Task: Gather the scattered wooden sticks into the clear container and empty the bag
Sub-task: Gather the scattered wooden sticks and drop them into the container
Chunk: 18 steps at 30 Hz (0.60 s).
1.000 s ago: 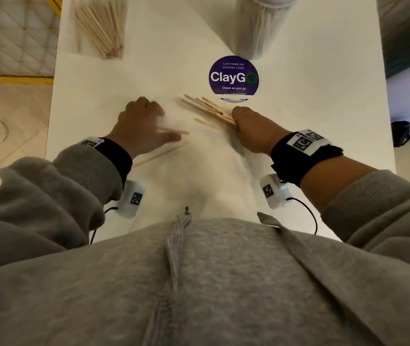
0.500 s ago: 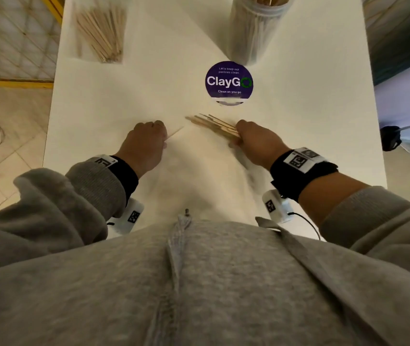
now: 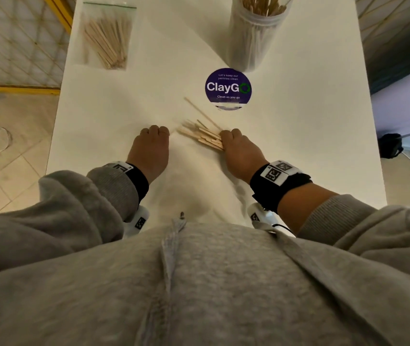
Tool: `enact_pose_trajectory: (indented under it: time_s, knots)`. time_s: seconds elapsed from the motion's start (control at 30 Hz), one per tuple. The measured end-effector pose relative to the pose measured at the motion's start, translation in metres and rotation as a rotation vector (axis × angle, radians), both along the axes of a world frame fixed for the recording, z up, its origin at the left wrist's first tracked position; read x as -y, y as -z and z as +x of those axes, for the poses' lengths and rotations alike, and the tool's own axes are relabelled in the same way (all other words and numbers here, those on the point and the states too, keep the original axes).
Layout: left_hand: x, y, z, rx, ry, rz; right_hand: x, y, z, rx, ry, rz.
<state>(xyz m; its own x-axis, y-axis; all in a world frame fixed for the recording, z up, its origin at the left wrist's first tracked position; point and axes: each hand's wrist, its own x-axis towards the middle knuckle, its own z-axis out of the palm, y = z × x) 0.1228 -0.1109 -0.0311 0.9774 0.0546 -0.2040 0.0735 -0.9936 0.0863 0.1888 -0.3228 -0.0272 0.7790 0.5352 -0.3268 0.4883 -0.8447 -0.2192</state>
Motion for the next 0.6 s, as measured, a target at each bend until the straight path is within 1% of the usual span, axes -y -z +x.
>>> enact_pose_trajectory:
  time_s: [0.07,0.13,0.2,0.27,0.33,0.37,0.4,0.5,0.53,0.6]
  knots:
    - [-0.001,-0.003,0.003,-0.01,-0.113,-0.102,0.003,-0.003,0.004,-0.049,0.037,0.034]
    - [-0.004,-0.006,0.011,0.025,-0.237,-0.233,0.006,-0.011,0.015,-0.142,0.157,0.103]
    - [-0.004,-0.017,0.023,0.041,-0.332,-0.407,0.014,-0.02,0.027,-0.232,0.303,0.18]
    - [-0.001,-0.031,0.036,0.027,-0.414,-0.559,0.021,-0.027,0.036,-0.339,0.435,0.299]
    - [0.006,-0.042,0.049,0.02,-0.467,-0.665,0.024,-0.035,0.04,-0.447,0.582,0.467]
    - [0.01,-0.046,0.053,0.03,-0.495,-0.717,0.023,-0.036,0.042,-0.45,0.62,0.507]
    - [0.015,-0.049,0.056,0.036,-0.536,-0.796,0.02,-0.037,0.046,-0.405,0.617,0.506]
    - [0.024,-0.052,0.058,0.025,-0.698,-1.161,0.001,-0.033,0.064,-0.207,0.505,0.401]
    - [0.025,-0.053,0.056,-0.004,-0.75,-1.231,-0.008,-0.03,0.069,-0.19,0.493,0.377]
    - [0.027,-0.049,0.051,-0.02,-0.801,-1.232,-0.026,-0.022,0.079,-0.189,0.472,0.355]
